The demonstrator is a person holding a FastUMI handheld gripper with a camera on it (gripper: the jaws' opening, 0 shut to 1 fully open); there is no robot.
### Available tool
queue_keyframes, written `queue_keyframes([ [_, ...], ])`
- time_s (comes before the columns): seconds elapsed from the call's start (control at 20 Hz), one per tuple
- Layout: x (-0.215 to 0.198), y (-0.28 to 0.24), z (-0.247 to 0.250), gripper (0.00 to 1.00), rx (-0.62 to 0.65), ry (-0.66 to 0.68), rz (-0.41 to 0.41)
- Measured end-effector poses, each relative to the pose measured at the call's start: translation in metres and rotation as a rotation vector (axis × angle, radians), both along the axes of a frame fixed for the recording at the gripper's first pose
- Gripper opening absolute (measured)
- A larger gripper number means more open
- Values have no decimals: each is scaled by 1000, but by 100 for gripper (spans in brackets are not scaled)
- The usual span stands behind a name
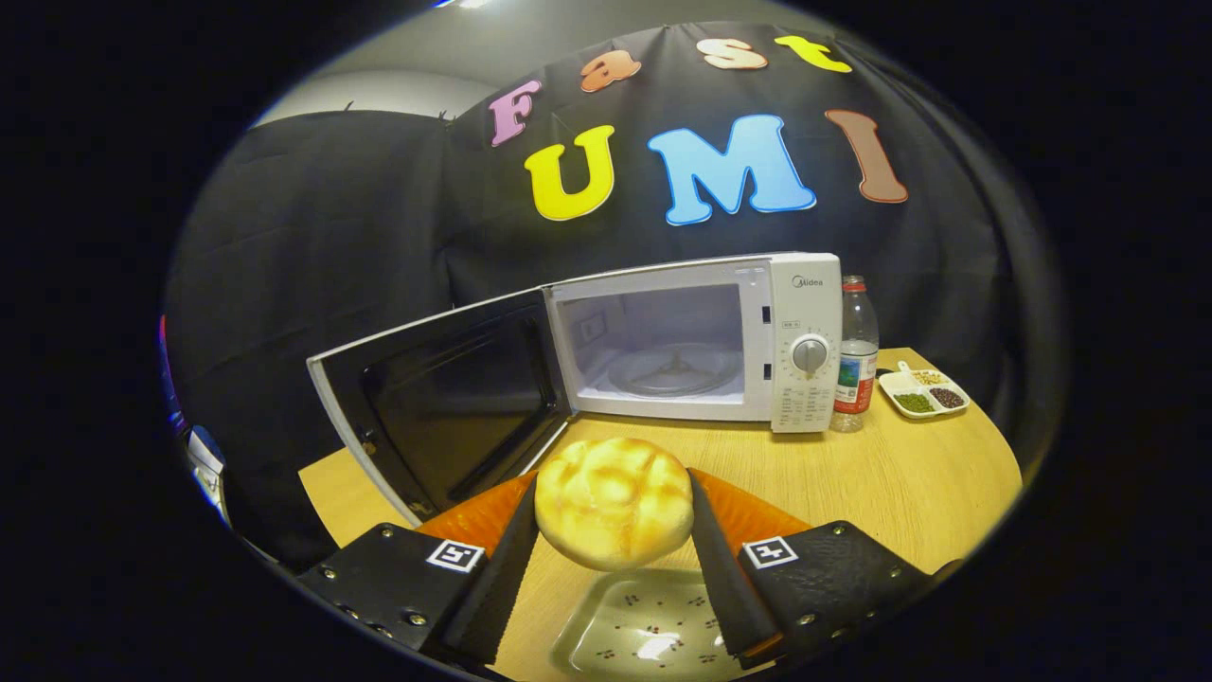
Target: Open the microwave, put the food inside, and close the microwave door.
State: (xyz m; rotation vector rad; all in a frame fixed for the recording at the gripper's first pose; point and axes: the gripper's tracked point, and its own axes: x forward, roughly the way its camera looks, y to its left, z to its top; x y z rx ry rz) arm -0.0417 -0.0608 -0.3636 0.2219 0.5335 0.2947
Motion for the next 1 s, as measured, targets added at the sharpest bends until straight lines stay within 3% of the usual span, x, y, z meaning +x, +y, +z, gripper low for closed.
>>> queue_keyframes([
  [0.55,111,21,12,84,-19,-33,-3],
  [1.0,200,42,-24,84,-90,-52,-40],
])
